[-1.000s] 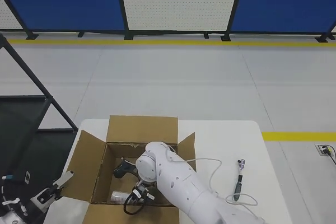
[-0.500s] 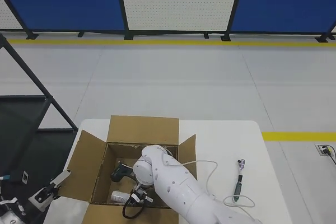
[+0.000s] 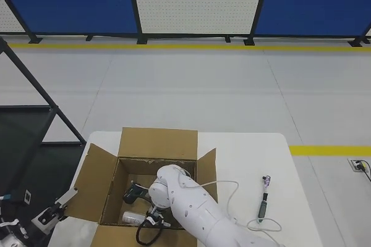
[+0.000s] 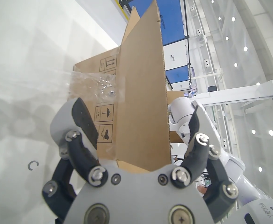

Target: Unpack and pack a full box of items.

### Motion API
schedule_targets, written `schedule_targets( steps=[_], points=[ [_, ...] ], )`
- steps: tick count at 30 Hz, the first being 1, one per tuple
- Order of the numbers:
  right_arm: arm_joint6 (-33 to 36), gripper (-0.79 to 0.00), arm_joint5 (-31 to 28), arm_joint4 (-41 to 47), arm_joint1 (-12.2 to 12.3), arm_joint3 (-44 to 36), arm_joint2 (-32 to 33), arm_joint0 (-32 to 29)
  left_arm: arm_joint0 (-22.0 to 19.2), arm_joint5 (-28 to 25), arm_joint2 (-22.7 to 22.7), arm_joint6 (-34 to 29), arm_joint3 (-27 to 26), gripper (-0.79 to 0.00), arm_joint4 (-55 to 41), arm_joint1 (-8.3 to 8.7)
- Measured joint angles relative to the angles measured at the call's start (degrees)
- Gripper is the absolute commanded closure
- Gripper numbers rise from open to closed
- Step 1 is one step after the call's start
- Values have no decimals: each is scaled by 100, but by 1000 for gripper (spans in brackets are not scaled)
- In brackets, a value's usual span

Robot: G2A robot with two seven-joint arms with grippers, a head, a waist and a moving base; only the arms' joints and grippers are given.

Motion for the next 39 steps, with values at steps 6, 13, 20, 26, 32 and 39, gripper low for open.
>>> schedule_targets(
  steps=[6,13,20,26,32,39],
  points=[
    [-174,-283,-69,-13,2,41,-30,-23,48,-32,31,25,-24,-785,-5,11],
    [-239,-55,-133,5,1,78,-53,-8,49,-46,32,68,1,-785,-39,27],
    [-286,0,-91,-16,12,144,-56,94,56,-78,29,107,4,-785,-64,42],
    [-323,0,37,-42,30,260,-19,210,78,-106,18,106,-10,-785,-61,57],
    [-169,0,246,-152,46,428,-5,294,113,-151,15,130,-17,-785,-72,67],
    [23,-372,416,-167,113,642,73,376,177,-218,51,213,-54,-785,-33,70]
  ],
)
